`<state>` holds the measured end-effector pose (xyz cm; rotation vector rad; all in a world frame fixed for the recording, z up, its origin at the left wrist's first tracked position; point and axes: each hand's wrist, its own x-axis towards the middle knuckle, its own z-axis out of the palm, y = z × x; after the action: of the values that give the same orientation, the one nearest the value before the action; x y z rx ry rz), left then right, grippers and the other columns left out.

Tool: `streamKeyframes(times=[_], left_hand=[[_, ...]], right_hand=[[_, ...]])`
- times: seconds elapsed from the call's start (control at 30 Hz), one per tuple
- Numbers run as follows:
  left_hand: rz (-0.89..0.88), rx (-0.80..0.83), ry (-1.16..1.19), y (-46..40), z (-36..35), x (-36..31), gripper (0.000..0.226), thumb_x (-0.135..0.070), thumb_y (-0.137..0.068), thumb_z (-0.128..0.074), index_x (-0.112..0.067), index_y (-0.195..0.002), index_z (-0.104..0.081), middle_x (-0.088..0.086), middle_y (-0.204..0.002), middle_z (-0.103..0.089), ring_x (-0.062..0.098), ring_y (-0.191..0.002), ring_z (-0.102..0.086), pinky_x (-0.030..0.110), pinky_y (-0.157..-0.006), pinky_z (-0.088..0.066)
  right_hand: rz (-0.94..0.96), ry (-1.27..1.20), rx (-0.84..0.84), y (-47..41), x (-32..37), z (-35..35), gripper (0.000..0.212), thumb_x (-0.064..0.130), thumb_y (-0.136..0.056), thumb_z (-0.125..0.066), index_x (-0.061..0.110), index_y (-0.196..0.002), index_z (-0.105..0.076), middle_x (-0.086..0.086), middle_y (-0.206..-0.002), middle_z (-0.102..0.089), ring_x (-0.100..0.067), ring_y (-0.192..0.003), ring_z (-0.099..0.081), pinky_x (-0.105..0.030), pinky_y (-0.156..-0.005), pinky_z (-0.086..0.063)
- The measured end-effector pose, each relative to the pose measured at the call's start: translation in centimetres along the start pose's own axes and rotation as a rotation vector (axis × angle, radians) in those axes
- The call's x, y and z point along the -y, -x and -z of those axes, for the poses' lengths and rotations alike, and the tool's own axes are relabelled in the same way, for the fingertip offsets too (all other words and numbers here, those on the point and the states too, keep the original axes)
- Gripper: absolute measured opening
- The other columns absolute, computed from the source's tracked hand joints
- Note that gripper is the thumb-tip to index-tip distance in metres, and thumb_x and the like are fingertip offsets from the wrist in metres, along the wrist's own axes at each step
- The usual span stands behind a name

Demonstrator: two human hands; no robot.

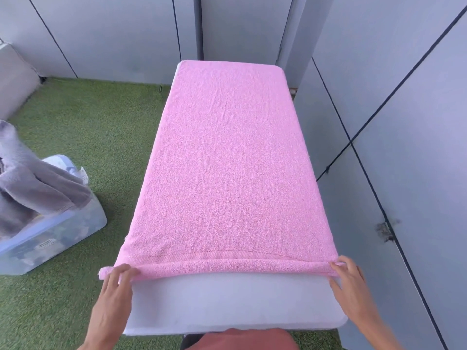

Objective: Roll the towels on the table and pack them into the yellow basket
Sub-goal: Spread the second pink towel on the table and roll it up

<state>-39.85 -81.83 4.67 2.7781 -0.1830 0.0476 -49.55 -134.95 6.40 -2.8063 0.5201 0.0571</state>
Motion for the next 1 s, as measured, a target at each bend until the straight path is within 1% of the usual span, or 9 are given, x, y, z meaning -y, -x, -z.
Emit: streamKeyframes(times=[0.13, 0.23, 0.4, 0.53, 0.63, 0.73, 0.83, 0.9, 1.0], left_hand=[[-0.060, -0.036, 0.003, -1.9, -0.4, 0.5, 0.045, 0.016, -0.067, -0.072, -0.008, -0.104, -0.061, 0.006, -0.102, -0.060, 0.025, -0.099, -0.048, 0.041, -0.075, -0.050], [-0.123, 0.099, 0.012, -3.9, 0.4, 1.7, 0.037, 0.017, -0.072, -0.068, -0.009, -0.099, -0.066, 0.002, -0.092, -0.064, 0.028, -0.087, -0.053, 0.035, -0.069, -0.044], [0.137, 0.315, 0.265, -7.4, 2.0, 2.1, 0.021, -0.007, -0.089, -0.062, -0.022, -0.105, -0.065, -0.002, -0.094, -0.069, 0.020, -0.089, -0.063, 0.034, -0.073, -0.045], [0.437, 0.327, 0.596, -7.7, 2.5, 1.8, 0.025, -0.003, -0.087, -0.064, -0.015, -0.108, -0.060, 0.003, -0.099, -0.068, 0.020, -0.092, -0.064, 0.037, -0.079, -0.047], [0.505, 0.328, 0.574, -8.0, 2.8, 1.6, 0.022, -0.005, -0.082, -0.070, -0.016, -0.101, -0.064, 0.002, -0.097, -0.069, 0.022, -0.092, -0.064, 0.040, -0.082, -0.049], [0.374, 0.205, 0.152, -7.9, 2.6, 0.7, 0.015, -0.016, -0.079, -0.074, -0.027, -0.085, -0.066, 0.002, -0.097, -0.060, 0.030, -0.098, -0.053, 0.043, -0.086, -0.042], [0.152, 0.077, -0.036, -6.1, 2.1, -0.5, 0.018, -0.001, -0.078, -0.070, -0.019, -0.079, -0.067, 0.000, -0.089, -0.054, 0.024, -0.086, -0.046, 0.039, -0.071, -0.043], [-0.007, 0.049, -0.113, -4.2, 1.5, -0.9, 0.029, 0.009, -0.072, -0.070, -0.013, -0.090, -0.065, 0.003, -0.091, -0.059, 0.026, -0.081, -0.052, 0.040, -0.066, -0.047], [-0.095, 0.059, -0.158, -2.7, 0.2, 0.0, 0.056, 0.017, -0.061, -0.070, -0.006, -0.111, -0.060, 0.011, -0.111, -0.060, 0.035, -0.100, -0.057, 0.048, -0.077, -0.052]], right_hand=[[0.015, 0.046, -0.050, -0.3, -0.1, 0.0, 0.035, -0.004, -0.073, -0.076, 0.001, -0.108, -0.070, -0.005, -0.109, -0.061, -0.013, -0.104, -0.041, -0.031, -0.091, -0.044], [0.054, 0.083, -0.064, -0.5, -0.3, -0.2, 0.036, -0.008, -0.067, -0.079, 0.002, -0.100, -0.072, -0.003, -0.101, -0.062, -0.014, -0.097, -0.044, -0.027, -0.089, -0.039], [0.030, 0.072, -0.071, -0.1, -0.2, -0.3, 0.034, -0.006, -0.075, -0.073, 0.005, -0.107, -0.070, -0.001, -0.104, -0.061, -0.017, -0.098, -0.048, -0.029, -0.089, -0.043], [-0.017, 0.053, -0.049, -0.2, 0.4, 0.1, 0.031, -0.005, -0.079, -0.069, 0.005, -0.108, -0.070, -0.002, -0.104, -0.061, -0.023, -0.098, -0.053, -0.034, -0.089, -0.046], [-0.041, 0.015, -0.020, 0.0, 0.5, 0.3, 0.030, -0.003, -0.085, -0.063, 0.005, -0.114, -0.067, -0.003, -0.110, -0.060, -0.022, -0.104, -0.049, -0.038, -0.092, -0.048], [-0.048, 0.002, -0.011, 0.0, 0.7, 0.4, 0.030, -0.002, -0.086, -0.062, 0.003, -0.115, -0.067, -0.003, -0.110, -0.059, -0.022, -0.105, -0.049, -0.039, -0.091, -0.049], [-0.066, -0.008, -0.003, -0.1, 0.6, 0.4, 0.030, -0.001, -0.088, -0.060, 0.003, -0.117, -0.065, -0.004, -0.111, -0.059, -0.023, -0.108, -0.049, -0.039, -0.094, -0.047], [-0.074, -0.019, -0.004, -0.1, 0.6, 0.4, 0.032, -0.001, -0.088, -0.059, 0.002, -0.119, -0.064, -0.005, -0.111, -0.060, -0.024, -0.108, -0.050, -0.037, -0.097, -0.043], [-0.072, -0.035, -0.015, -0.2, 0.8, 0.6, 0.033, -0.004, -0.087, -0.059, 0.001, -0.120, -0.064, -0.008, -0.113, -0.064, -0.027, -0.109, -0.052, -0.039, -0.099, -0.041]])
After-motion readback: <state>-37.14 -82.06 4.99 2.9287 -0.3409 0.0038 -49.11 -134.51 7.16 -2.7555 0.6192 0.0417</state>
